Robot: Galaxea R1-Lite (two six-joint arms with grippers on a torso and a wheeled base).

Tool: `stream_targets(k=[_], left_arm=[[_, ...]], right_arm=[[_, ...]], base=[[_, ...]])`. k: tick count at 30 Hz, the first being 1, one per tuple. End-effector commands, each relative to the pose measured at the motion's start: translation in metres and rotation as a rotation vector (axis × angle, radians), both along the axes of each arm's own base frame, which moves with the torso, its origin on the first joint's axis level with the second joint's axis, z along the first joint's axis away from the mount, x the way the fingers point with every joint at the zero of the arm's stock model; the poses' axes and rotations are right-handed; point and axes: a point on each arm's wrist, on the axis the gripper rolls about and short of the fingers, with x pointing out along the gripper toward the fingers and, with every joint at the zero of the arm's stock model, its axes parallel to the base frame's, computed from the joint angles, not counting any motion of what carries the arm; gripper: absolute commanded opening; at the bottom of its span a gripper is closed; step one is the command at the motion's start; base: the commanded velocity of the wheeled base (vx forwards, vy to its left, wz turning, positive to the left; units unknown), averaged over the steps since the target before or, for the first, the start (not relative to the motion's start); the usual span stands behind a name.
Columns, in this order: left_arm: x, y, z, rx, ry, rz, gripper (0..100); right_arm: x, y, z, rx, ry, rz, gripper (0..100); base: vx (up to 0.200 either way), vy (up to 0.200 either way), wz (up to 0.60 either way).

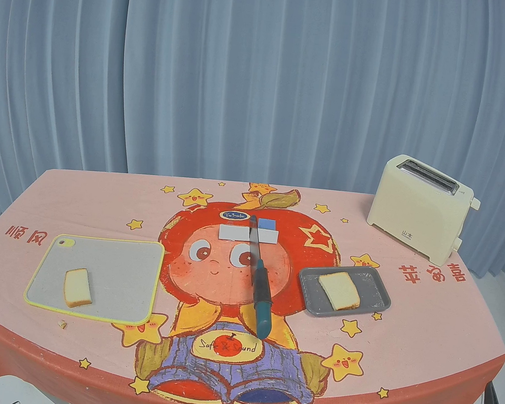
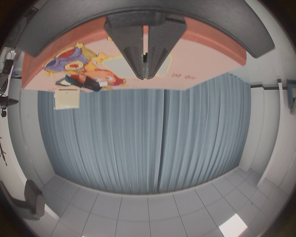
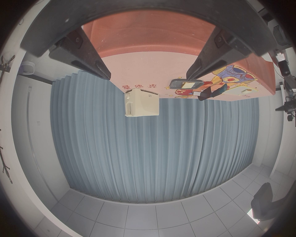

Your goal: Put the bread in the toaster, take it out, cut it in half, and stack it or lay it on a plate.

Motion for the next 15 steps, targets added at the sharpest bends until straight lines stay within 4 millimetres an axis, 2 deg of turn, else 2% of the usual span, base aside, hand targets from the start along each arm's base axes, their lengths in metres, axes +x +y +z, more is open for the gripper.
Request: stream_targets(k=[1,15], left_arm=[[0.0004,0.0004,0.0026,-0.003,-0.055,0.016,0],[0.0012,0.0003,-0.0014,-0.005,-0.015,0.011,0]], right_arm=[[0.0008,0.0,-0.005,0.0,0.01,0.0,100],[0.0008,0.0,-0.005,0.0,0.01,0.0,100]], base=[[0.0,0.0,0.0],[0.0,0.0,0.0]])
